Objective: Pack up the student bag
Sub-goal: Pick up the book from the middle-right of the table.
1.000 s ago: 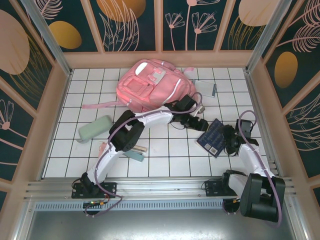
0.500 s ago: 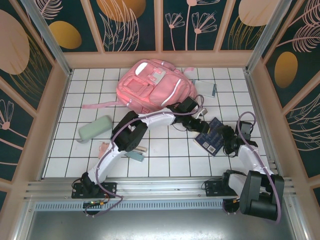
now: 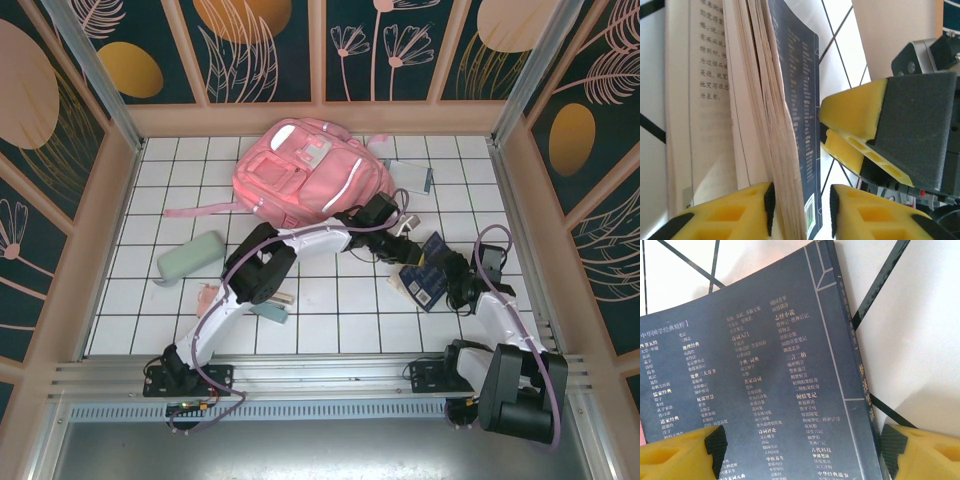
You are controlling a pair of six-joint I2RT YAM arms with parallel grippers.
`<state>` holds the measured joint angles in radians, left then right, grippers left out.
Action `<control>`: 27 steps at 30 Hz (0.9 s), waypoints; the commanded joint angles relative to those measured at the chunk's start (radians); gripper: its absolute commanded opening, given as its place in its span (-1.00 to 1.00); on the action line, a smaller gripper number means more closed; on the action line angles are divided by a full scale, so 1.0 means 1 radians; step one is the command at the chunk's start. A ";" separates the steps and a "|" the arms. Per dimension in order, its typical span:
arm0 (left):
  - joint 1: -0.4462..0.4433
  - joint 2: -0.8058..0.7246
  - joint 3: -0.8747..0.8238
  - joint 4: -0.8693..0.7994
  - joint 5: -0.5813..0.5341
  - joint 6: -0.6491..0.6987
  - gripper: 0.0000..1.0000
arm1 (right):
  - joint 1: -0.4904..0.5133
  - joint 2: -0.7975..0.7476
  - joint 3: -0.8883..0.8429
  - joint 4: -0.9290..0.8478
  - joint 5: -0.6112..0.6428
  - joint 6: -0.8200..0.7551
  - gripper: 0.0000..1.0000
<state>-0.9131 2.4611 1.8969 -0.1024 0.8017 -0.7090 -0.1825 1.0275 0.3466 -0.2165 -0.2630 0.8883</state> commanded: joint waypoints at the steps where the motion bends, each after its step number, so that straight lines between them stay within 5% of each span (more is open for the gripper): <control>1: -0.013 -0.003 -0.009 0.041 0.046 -0.026 -0.15 | 0.012 0.016 -0.036 0.088 -0.108 -0.011 0.67; 5: -0.013 0.010 0.031 -0.028 0.013 0.016 -0.23 | 0.012 0.008 -0.038 0.084 -0.108 -0.014 0.67; 15: -0.015 0.010 0.166 -0.179 -0.053 0.125 -1.00 | 0.011 -0.014 -0.025 0.055 -0.093 -0.026 0.66; 21: -0.001 -0.045 0.137 -0.170 -0.072 0.114 -1.00 | 0.011 -0.044 0.008 0.019 -0.071 -0.048 0.74; 27: 0.072 -0.204 -0.097 0.109 -0.011 -0.089 -1.00 | 0.002 -0.154 0.040 0.060 -0.186 -0.065 0.84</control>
<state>-0.8856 2.3703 1.8603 -0.1616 0.7403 -0.6868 -0.1806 0.9348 0.3492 -0.2134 -0.3523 0.8425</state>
